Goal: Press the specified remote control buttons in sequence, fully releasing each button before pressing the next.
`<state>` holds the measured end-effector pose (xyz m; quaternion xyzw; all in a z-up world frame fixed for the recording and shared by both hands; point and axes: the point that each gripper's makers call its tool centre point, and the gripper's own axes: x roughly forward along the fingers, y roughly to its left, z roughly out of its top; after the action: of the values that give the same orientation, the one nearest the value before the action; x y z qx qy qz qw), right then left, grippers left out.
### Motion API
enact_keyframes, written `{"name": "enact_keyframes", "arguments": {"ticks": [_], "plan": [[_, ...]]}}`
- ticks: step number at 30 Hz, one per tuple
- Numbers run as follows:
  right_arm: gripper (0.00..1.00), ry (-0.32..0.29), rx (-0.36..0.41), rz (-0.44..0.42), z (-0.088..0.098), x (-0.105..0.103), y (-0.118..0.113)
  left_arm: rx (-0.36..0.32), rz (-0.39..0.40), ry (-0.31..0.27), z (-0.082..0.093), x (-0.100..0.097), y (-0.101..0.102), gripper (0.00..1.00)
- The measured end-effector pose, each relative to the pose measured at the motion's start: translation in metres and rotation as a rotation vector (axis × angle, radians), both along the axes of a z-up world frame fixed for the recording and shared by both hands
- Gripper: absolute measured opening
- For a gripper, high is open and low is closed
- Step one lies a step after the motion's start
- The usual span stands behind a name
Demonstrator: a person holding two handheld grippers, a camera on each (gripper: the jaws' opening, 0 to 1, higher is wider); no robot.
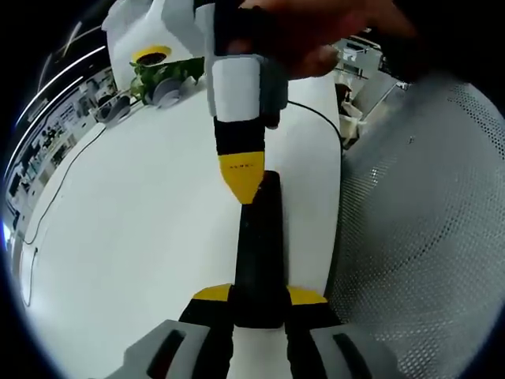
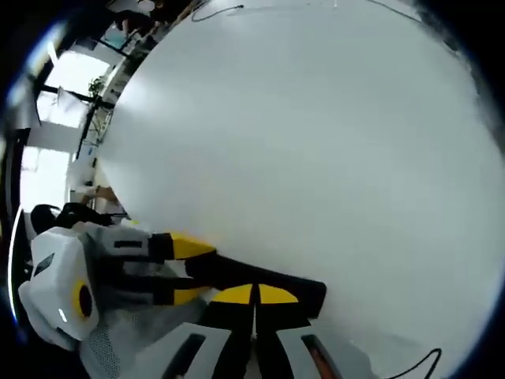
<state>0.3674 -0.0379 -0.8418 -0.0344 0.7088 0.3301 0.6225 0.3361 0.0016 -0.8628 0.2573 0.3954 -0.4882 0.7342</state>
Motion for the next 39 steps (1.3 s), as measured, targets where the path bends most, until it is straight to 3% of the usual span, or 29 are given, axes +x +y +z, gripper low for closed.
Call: {"name": "enact_keyframes", "arguments": {"ticks": [4, 7, 12, 13, 15, 18, 25, 29, 32, 37, 39], "plan": [[0.00, 0.100, 0.014, 0.005, 0.001, -0.011, 0.005, -0.007, 0.004, -0.001, -0.001, 0.000, 0.000, 0.24], [0.00, 0.138, 0.016, 0.014, 0.002, -0.013, 0.008, -0.010, 0.005, -0.001, 0.000, 0.000, 0.000, 0.24], [0.00, 0.123, 0.026, 0.060, 0.023, -0.021, -0.005, -0.014, 0.005, -0.003, -0.001, 0.000, 0.000, 0.24], [0.00, 0.133, 0.037, 0.048, 0.026, -0.024, -0.009, -0.012, 0.004, -0.003, 0.000, 0.000, 0.000, 0.24], [0.00, 0.242, 0.117, -0.006, 0.042, -0.034, -0.005, -0.011, 0.002, -0.004, 0.000, 0.000, 0.000, 0.24], [0.00, 0.279, 0.166, -0.070, 0.051, -0.028, -0.003, -0.009, 0.002, -0.007, -0.001, -0.001, 0.000, 0.24], [0.00, 0.266, 0.064, -0.024, 0.033, -0.014, -0.001, -0.008, -0.001, -0.007, 0.000, 0.000, 0.000, 0.24], [0.00, 0.300, 0.053, -0.030, 0.027, -0.017, 0.014, -0.010, -0.002, -0.008, 0.000, 0.000, 0.000, 0.24], [0.00, 0.268, -0.011, -0.006, 0.015, -0.017, 0.015, -0.009, -0.004, -0.008, 0.000, 0.000, 0.000, 0.24], [0.00, 0.295, -0.020, -0.008, 0.013, -0.026, 0.026, -0.008, -0.007, -0.010, 0.000, 0.000, 0.000, 0.24], [0.00, 0.274, -0.066, 0.015, 0.006, -0.022, 0.022, -0.009, 0.003, -0.003, 0.000, 0.000, 0.001, 0.24]]}}
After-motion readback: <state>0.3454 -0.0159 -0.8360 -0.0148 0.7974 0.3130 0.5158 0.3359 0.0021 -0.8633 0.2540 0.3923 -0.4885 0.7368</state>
